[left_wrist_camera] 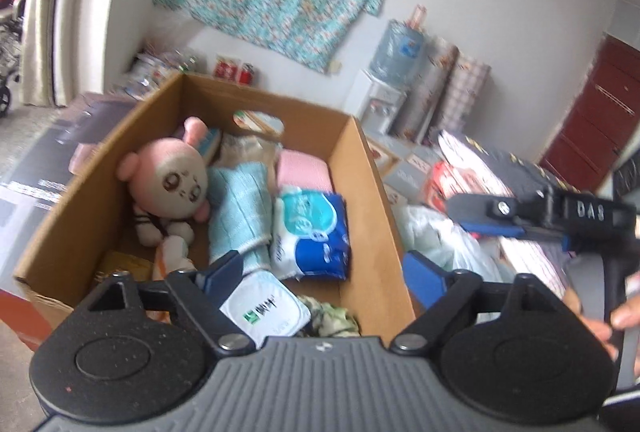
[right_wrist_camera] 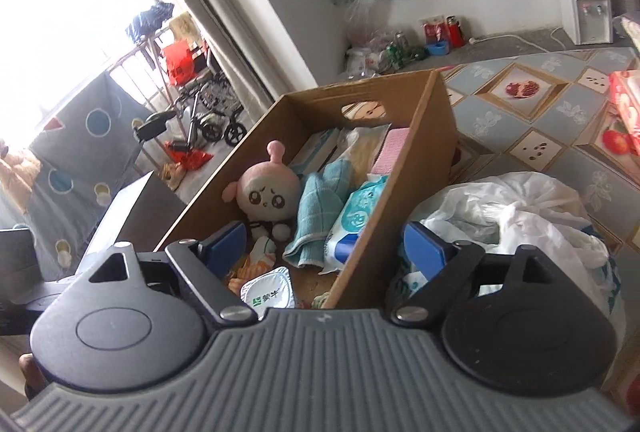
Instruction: Organize soft objects
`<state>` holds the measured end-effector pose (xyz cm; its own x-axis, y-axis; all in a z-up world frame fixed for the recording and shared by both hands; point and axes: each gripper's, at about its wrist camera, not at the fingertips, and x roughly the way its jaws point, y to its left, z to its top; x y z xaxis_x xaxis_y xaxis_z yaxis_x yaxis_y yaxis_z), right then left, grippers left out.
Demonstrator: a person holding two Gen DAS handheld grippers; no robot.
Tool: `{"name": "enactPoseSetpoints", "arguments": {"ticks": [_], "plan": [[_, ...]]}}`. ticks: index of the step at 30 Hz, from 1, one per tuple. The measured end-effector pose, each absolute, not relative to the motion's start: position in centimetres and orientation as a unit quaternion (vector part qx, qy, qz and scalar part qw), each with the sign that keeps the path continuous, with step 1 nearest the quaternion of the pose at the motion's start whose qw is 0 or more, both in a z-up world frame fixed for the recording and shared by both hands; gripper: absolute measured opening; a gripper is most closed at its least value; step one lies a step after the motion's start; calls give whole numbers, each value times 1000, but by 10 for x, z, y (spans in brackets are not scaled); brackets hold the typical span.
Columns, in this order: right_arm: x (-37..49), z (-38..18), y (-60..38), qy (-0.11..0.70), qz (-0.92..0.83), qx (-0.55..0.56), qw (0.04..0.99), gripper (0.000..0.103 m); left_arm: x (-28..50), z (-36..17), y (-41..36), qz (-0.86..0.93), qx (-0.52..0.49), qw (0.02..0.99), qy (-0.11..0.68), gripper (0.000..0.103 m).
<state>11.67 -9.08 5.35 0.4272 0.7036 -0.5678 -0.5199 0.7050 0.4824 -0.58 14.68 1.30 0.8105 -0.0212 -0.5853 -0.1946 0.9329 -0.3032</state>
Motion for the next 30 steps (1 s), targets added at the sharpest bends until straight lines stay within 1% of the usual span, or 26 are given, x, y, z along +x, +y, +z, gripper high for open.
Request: {"name": "enactPoseSetpoints", "arguments": {"ticks": [1, 2, 3, 8, 17, 21, 25, 30], "plan": [[113, 53, -98, 383, 351, 122, 845, 97, -8, 17, 145, 58, -176, 936, 298, 98], [109, 53, -105, 375, 337, 124, 855, 98, -11, 21, 144, 70, -174, 937, 294, 102], [105, 52, -111, 367, 323, 123, 864, 101, -13, 24, 142, 81, -170, 938, 291, 103], [80, 45, -132, 347, 246, 82, 901, 102, -14, 29, 132, 109, -148, 932, 312, 103], [15, 41, -137, 354, 206, 6, 912, 102, -32, 27, 92, 139, -116, 928, 326, 103], [-4, 44, -138, 344, 197, -6, 918, 102, -36, 26, 77, 157, -89, 927, 328, 103], [-16, 46, -137, 332, 153, -24, 931, 102, -34, 23, 72, 170, -77, 919, 348, 103], [-17, 45, -134, 355, 162, -11, 921, 102, -34, 14, 73, 172, -86, 911, 366, 103]]}}
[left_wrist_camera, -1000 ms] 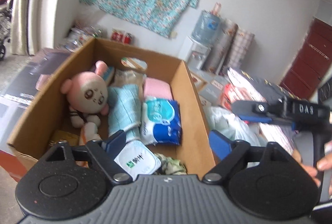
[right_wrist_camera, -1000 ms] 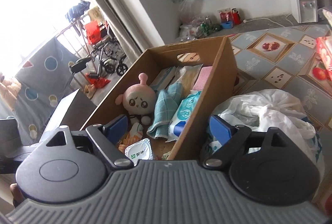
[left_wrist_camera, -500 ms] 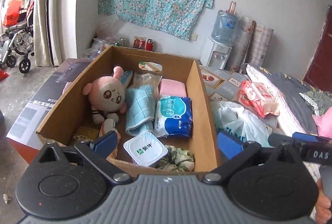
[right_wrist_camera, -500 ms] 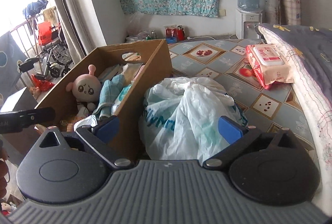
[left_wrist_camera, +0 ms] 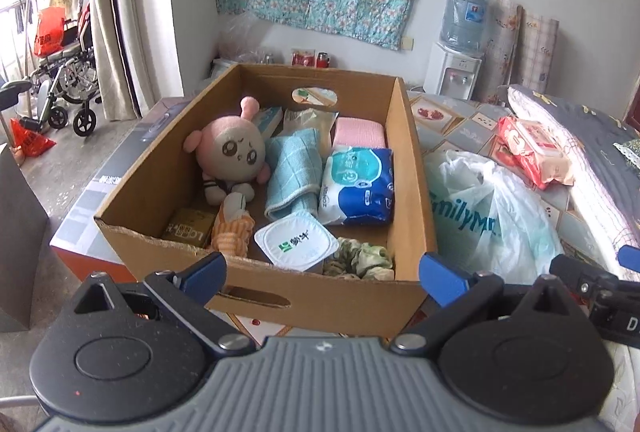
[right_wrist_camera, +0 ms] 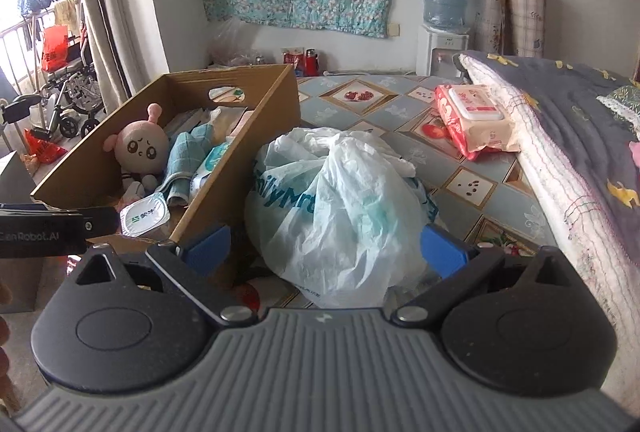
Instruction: Organize soft objects
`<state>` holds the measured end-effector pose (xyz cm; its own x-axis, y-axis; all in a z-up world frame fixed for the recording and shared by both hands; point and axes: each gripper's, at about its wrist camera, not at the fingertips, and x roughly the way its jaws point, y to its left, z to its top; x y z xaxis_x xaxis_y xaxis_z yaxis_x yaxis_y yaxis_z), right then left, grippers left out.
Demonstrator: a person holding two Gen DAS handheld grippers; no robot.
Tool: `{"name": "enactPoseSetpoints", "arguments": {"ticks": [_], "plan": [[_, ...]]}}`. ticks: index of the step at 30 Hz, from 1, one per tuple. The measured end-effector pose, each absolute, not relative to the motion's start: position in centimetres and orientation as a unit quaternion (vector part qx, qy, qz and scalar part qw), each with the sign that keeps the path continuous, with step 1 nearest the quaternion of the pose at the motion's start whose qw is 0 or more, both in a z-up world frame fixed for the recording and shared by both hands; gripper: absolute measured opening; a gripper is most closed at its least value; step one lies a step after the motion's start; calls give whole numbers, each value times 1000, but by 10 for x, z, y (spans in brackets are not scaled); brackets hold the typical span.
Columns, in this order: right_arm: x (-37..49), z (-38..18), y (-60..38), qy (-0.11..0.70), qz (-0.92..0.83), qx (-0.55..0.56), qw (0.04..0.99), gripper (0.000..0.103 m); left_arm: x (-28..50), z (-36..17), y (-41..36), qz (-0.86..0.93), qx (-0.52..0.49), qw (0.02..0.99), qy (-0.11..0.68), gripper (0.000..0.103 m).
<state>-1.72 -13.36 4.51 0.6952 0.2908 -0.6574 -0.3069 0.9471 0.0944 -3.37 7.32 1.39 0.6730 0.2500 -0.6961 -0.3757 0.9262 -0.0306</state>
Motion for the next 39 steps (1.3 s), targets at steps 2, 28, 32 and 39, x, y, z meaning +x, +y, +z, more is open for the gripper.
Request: {"name": "enactPoseSetpoints", "arguments": {"ticks": [2, 28, 32, 39], "plan": [[-17, 44, -130, 366, 172, -2, 914, 102, -34, 9, 74, 171, -90, 908, 373, 103], [-13, 38, -104, 388, 179, -25, 904, 102, -39, 9, 73, 179, -69, 901, 389, 102], [-12, 38, -103, 387, 176, -27, 905, 102, -39, 10, 73, 179, -68, 901, 389, 102], [-9, 35, -101, 392, 172, -31, 903, 102, -35, 7, 74, 177, -72, 897, 398, 100]]}}
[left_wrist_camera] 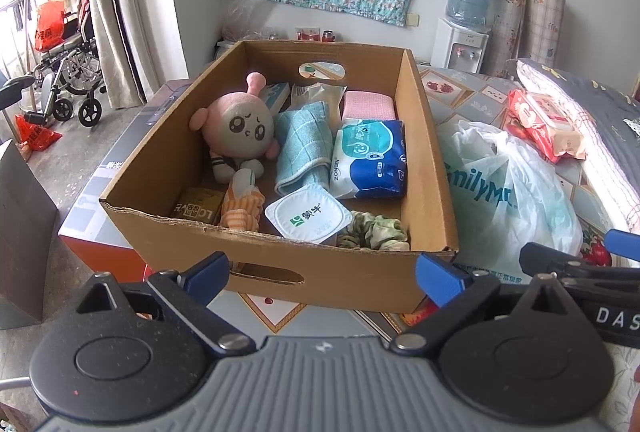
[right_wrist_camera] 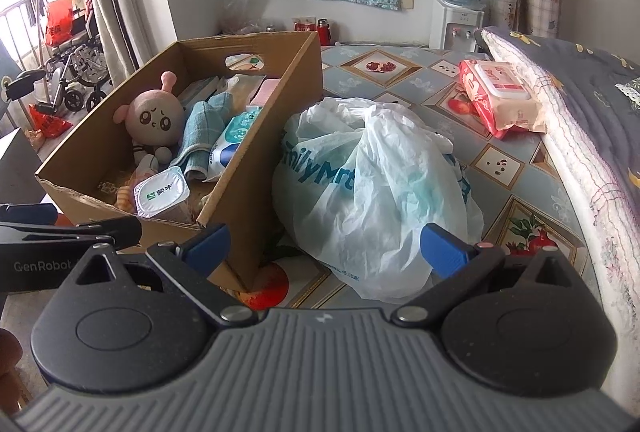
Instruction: Organize soft objects
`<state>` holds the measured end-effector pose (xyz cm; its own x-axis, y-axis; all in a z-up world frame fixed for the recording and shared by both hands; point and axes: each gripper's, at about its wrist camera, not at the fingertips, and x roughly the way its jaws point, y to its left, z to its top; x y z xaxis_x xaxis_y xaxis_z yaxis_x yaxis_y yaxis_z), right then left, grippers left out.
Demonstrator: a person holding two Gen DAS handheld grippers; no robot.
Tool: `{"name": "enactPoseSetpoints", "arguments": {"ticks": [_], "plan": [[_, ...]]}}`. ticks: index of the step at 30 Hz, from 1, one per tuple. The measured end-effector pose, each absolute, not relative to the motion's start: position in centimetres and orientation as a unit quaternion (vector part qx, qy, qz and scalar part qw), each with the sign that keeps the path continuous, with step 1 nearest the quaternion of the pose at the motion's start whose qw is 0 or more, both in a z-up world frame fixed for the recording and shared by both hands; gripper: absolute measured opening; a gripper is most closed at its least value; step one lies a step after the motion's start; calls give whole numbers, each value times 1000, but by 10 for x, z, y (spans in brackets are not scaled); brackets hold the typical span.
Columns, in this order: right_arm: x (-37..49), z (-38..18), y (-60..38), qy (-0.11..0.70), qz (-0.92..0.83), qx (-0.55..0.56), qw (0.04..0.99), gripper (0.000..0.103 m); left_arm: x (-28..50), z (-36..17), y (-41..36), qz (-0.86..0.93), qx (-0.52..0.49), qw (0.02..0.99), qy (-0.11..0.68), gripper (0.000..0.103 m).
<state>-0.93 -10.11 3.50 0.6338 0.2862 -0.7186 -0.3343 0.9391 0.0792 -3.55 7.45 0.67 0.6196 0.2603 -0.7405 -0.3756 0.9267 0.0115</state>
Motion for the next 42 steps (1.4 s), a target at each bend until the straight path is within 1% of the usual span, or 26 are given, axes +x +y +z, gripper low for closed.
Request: {"name": "enactPoseSetpoints", "arguments": {"ticks": [42], "plan": [[-3, 27, -99, 405, 164, -28, 899, 102, -28, 2, 77, 176, -78, 891, 410, 97]]}}
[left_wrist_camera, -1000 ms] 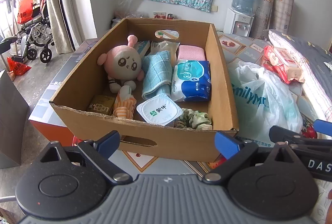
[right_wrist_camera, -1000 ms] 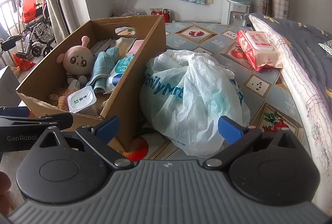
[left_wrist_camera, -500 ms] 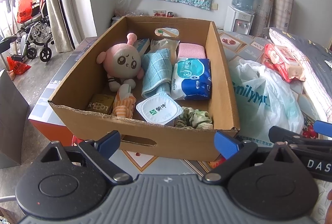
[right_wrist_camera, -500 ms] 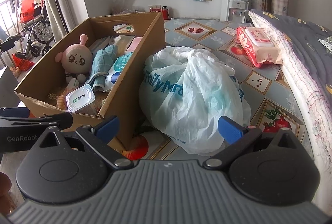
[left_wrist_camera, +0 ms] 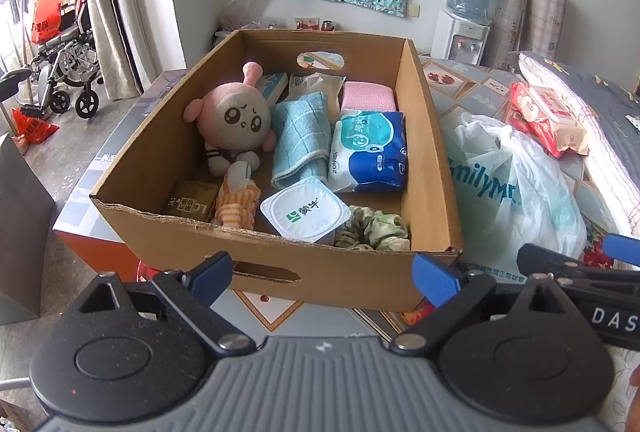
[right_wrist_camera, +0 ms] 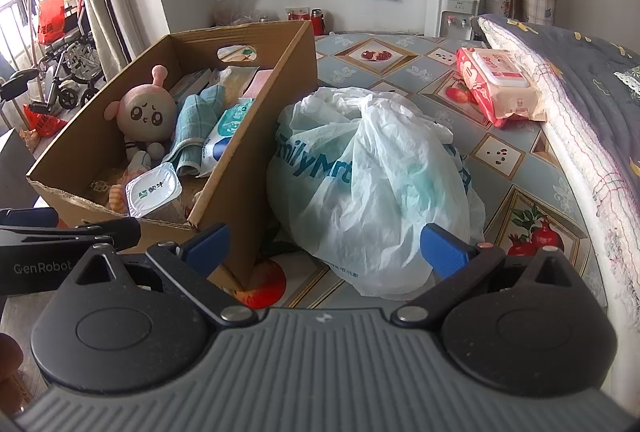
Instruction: Organize soft objects
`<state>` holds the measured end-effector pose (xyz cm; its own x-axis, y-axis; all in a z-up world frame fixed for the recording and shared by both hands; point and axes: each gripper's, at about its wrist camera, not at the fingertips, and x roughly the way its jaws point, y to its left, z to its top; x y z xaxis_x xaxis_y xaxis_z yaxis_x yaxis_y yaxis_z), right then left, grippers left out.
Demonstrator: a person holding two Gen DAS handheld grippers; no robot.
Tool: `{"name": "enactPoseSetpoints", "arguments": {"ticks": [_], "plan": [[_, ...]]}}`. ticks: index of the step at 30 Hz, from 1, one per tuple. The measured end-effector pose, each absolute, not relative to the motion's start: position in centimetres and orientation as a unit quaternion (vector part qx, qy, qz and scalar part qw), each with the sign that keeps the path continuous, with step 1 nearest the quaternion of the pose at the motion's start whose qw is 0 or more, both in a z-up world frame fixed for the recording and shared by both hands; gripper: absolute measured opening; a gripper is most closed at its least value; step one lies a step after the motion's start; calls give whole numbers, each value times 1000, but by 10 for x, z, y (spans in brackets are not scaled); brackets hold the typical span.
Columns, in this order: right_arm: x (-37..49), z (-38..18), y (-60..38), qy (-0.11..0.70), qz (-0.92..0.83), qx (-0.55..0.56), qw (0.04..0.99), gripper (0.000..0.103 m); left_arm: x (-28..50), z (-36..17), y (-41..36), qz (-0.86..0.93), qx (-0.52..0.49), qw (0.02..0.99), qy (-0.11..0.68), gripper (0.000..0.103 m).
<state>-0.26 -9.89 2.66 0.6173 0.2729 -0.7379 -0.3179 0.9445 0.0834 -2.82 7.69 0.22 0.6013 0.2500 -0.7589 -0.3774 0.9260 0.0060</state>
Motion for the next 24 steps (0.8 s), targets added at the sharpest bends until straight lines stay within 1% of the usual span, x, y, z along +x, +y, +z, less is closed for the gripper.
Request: {"name": "enactPoseSetpoints", "arguments": {"ticks": [24], "plan": [[-1, 28, -97, 405, 164, -28, 899, 102, -28, 5, 80, 176, -78, 892, 408, 97]]}}
